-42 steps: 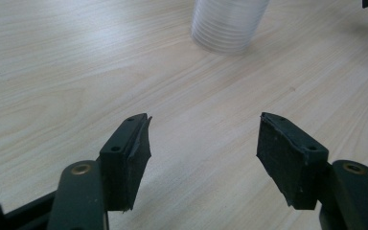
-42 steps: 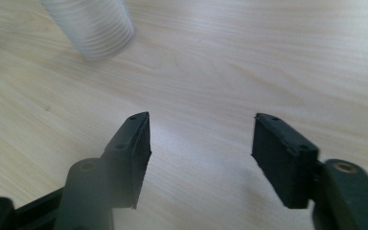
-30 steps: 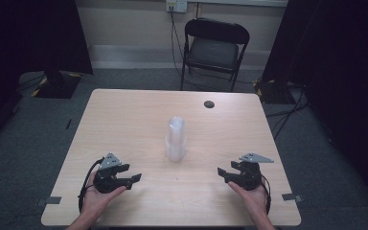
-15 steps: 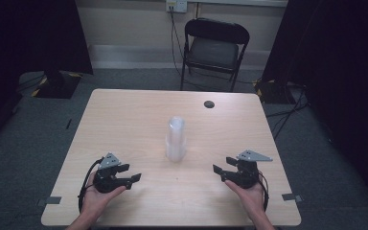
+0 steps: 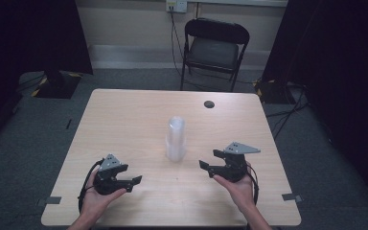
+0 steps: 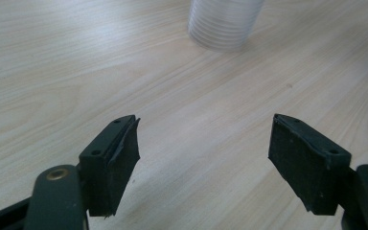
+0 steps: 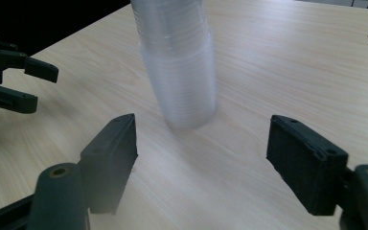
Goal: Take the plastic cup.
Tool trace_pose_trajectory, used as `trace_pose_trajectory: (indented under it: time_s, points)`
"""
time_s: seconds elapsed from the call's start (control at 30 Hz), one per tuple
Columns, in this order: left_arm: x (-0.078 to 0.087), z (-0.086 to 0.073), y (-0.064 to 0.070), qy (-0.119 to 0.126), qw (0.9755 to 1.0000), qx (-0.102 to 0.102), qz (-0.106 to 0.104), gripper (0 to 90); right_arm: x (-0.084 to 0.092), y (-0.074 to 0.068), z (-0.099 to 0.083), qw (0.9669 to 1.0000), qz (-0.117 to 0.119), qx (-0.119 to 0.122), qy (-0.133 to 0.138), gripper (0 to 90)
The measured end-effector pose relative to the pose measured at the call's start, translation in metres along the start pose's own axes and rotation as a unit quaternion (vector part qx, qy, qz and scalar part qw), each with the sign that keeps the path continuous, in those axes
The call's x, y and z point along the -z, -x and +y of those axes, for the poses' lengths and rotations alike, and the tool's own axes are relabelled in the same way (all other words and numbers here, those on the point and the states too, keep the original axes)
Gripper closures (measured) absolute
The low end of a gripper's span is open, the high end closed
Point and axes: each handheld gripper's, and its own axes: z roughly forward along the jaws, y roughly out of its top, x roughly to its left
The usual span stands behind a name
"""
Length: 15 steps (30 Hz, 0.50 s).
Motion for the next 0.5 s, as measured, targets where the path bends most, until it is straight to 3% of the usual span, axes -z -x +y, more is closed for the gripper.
trace_pose_trajectory:
  time_s: [0.17, 0.27, 0.5]
  points:
    - [0.001, 0.000, 0.000, 0.002, 1.0000, -0.001, 0.000, 25.6, -0.011, -0.004, 0.012, 0.9998, 0.017, 0.001, 0.012, 23.5]
    - [0.001, 0.001, 0.000, 0.002, 1.0000, -0.004, -0.001, 25.5, -0.020, -0.009, 0.020, 0.9996, 0.025, 0.009, 0.005, 21.4]
    - [0.000, 0.000, 0.000, 0.002, 1.0000, -0.004, -0.002, 25.5, -0.034, -0.012, 0.036, 0.9986, 0.045, 0.011, 0.026, 18.1]
